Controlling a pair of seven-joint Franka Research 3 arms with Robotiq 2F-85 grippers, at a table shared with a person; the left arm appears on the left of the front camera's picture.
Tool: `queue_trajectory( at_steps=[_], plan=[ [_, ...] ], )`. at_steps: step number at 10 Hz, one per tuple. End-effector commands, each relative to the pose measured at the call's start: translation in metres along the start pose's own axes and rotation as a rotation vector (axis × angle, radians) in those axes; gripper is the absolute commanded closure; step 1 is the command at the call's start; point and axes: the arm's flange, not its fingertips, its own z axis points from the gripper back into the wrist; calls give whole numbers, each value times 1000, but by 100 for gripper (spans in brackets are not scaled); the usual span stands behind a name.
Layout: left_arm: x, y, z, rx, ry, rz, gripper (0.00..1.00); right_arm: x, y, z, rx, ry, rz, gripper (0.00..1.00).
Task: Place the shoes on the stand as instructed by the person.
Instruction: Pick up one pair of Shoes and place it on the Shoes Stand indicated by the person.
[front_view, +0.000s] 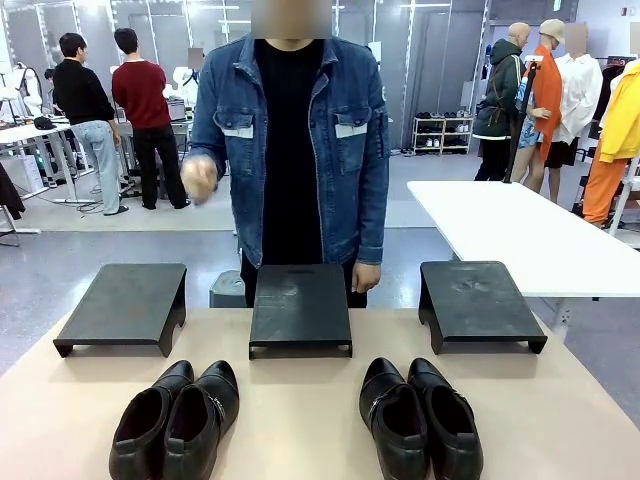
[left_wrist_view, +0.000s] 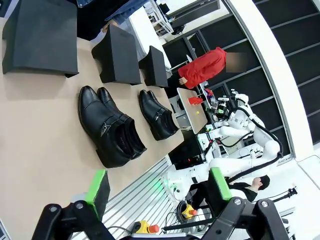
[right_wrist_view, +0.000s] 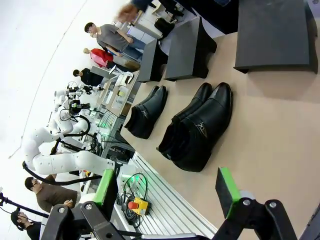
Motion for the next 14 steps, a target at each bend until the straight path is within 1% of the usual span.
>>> queue_trajectory(
  at_steps=[1, 14],
  plan=[
    [0, 1, 0, -11, -2, -2, 0, 1, 1, 1, 6, -4, 4, 0],
    [0, 1, 0, -11, -2, -2, 0, 1, 1, 1, 6, -4, 4, 0]
  ],
)
